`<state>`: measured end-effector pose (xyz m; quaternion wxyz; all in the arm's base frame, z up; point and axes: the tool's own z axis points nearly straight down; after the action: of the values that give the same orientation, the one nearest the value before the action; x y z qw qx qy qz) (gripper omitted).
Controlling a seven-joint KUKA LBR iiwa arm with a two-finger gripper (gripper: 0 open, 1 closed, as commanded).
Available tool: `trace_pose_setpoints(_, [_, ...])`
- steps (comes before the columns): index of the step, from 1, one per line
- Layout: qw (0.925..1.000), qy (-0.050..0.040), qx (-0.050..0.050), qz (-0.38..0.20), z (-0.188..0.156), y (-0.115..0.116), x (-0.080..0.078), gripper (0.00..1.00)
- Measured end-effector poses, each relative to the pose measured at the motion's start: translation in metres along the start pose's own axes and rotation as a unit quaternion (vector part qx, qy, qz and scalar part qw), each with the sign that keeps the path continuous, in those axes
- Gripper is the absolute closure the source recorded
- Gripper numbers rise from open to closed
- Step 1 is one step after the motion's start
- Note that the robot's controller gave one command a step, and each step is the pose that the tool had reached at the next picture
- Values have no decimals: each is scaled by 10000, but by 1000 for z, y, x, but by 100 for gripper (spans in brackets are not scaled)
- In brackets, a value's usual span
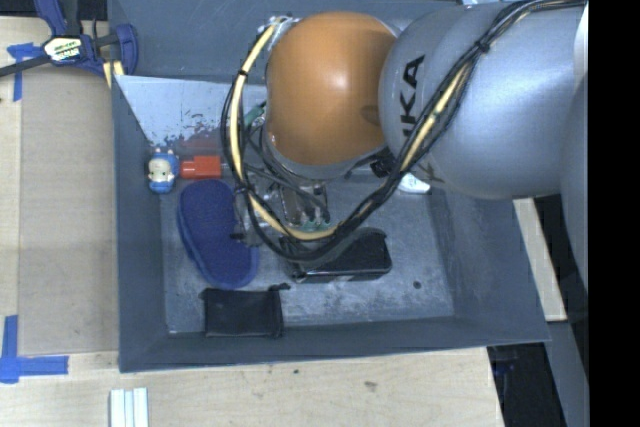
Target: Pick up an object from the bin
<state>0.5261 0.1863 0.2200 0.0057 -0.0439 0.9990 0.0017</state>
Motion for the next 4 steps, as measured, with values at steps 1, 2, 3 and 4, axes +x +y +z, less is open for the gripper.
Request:
trace_pose_setpoints(1, [9857, 76, -2, -1686, 87, 62, 21, 100])
trace_pose_setpoints(2, [9861, 53, 1, -1663, 85, 60, 19, 0])
trace_pose_setpoints(3, [9820, 42, 4, -1889, 144, -9, 33, 0])
trace_pose_setpoints(4, [9419, 34, -7, -3359, 136, -23, 14, 0])
